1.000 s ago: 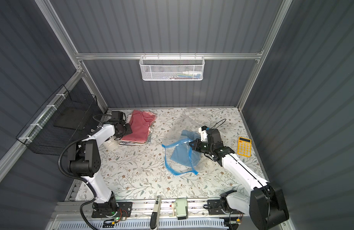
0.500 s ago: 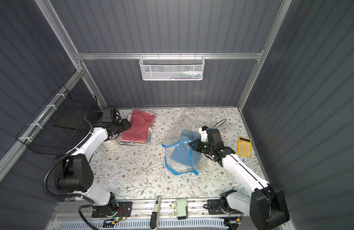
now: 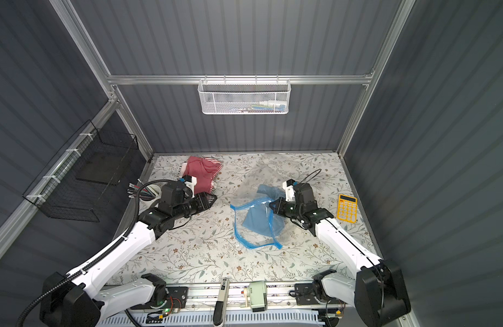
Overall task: Take the tank top out of the vacuum bag
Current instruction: Take out the tank top from the vacuum bag.
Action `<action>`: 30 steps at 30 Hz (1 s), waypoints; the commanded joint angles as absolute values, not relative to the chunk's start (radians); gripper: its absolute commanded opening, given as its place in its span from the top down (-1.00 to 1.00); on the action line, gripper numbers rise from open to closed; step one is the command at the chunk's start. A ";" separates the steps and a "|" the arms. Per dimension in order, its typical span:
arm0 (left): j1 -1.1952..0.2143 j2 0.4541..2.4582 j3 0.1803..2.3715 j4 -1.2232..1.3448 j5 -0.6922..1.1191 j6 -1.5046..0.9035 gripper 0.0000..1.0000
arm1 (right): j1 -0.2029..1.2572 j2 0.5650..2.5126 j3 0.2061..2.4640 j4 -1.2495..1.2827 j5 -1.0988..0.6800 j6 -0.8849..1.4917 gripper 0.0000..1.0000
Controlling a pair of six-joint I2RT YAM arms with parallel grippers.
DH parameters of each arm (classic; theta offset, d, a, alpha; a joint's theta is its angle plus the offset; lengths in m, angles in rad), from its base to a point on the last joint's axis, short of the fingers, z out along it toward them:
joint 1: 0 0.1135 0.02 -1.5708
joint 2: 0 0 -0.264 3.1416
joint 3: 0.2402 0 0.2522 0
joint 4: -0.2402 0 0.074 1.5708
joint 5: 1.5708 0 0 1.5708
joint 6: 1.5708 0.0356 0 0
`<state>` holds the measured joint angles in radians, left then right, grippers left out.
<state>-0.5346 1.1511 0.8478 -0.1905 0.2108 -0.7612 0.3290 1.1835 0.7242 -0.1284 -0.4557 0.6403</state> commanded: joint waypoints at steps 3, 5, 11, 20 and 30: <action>-0.689 1.207 0.821 -0.010 0.223 -0.895 -0.12 | 0.352 1.225 0.801 -0.143 -0.434 0.650 1.00; -0.727 1.207 0.794 0.038 0.189 -0.936 -0.12 | 0.367 1.249 0.847 -0.157 -0.431 0.642 1.00; -0.794 1.215 0.770 0.038 0.113 -0.966 -0.20 | 0.392 1.360 0.986 -0.158 -0.439 0.611 1.00; -0.796 1.174 0.801 -0.024 0.047 -0.951 -0.23 | 0.392 1.468 1.237 -0.216 -0.443 0.538 1.00; -0.796 1.319 0.796 0.064 -0.034 -1.016 -0.22 | 0.399 1.451 1.093 -0.111 -0.498 0.589 1.00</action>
<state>-0.7933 1.2728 0.7731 0.0135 -0.0109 -0.9855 0.3908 1.4490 1.1290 -0.1612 -0.4610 0.5724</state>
